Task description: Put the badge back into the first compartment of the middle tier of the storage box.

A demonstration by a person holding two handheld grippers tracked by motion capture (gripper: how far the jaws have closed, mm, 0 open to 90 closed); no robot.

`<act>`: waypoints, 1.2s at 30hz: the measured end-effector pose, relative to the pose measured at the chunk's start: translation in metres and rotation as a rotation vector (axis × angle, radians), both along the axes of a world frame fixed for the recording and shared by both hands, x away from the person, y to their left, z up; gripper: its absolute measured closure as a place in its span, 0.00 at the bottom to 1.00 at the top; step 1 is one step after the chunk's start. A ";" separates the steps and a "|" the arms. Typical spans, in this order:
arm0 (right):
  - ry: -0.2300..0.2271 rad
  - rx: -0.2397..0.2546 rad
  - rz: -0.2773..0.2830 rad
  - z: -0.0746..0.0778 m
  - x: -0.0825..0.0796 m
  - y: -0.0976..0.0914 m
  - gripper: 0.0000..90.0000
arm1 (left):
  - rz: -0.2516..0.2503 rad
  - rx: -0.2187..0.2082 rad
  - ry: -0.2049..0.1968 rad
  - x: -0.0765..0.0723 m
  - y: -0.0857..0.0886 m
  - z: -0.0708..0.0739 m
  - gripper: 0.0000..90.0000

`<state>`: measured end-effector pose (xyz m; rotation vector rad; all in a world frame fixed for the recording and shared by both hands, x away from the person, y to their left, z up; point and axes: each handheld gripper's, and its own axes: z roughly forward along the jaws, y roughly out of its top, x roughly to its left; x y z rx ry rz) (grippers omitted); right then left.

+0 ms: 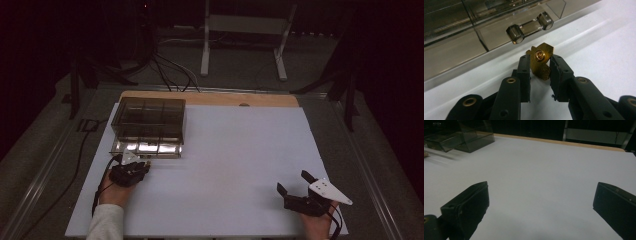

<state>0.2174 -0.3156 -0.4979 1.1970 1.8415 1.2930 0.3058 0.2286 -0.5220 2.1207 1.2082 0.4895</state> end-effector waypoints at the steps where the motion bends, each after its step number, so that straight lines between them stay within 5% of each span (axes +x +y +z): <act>1: 0.000 0.000 0.000 0.000 0.000 0.000 0.01 | 0.001 0.002 -0.002 0.001 -0.001 0.000 0.81; 22: 0.003 -0.002 0.002 0.000 0.000 0.000 0.01 | 0.079 -0.012 0.024 0.003 0.012 0.001 0.99; 30: 0.000 -0.001 -0.002 0.000 0.000 -0.001 0.01 | 0.056 0.010 0.023 -0.001 0.011 0.002 1.00; 36: 0.001 0.000 -0.005 0.000 0.000 -0.002 0.01 | 0.044 -0.015 0.030 -0.008 0.017 0.003 1.00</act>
